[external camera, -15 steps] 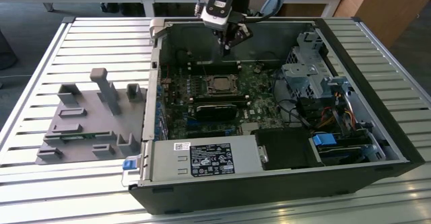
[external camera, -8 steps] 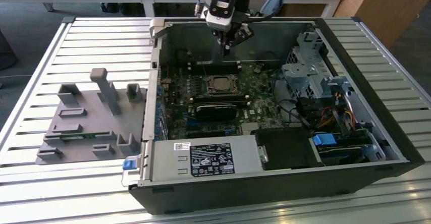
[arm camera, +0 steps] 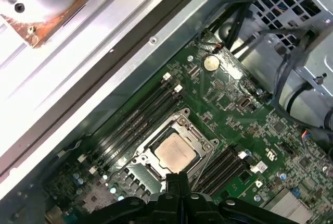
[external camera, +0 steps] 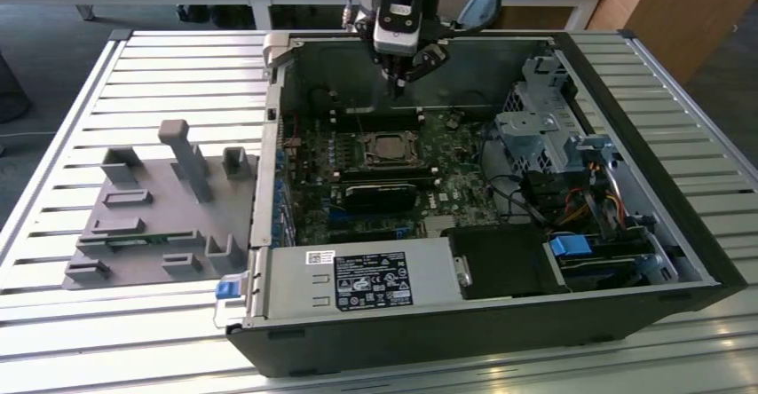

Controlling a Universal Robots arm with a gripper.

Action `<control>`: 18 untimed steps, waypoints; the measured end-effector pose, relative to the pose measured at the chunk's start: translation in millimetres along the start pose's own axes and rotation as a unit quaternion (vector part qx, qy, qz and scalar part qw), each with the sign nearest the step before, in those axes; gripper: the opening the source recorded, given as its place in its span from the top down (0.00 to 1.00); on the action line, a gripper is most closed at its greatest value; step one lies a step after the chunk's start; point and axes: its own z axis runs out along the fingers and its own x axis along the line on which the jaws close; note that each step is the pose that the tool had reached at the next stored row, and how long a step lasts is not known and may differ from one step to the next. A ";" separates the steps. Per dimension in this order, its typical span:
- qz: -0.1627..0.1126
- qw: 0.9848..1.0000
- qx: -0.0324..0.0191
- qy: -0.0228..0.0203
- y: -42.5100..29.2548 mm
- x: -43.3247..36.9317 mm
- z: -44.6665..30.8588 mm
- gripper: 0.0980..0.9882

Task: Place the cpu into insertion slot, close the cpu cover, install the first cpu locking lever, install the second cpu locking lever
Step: 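Install the first cpu locking lever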

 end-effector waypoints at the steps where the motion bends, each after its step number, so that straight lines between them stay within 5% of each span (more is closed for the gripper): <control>1: -0.007 1.000 0.000 0.000 0.0 0.0 0.0 0.99; 10: -0.063 0.998 0.000 0.001 -0.2 0.2 0.0 0.99; 18: -0.114 0.994 0.001 0.001 -0.4 0.4 0.0 0.99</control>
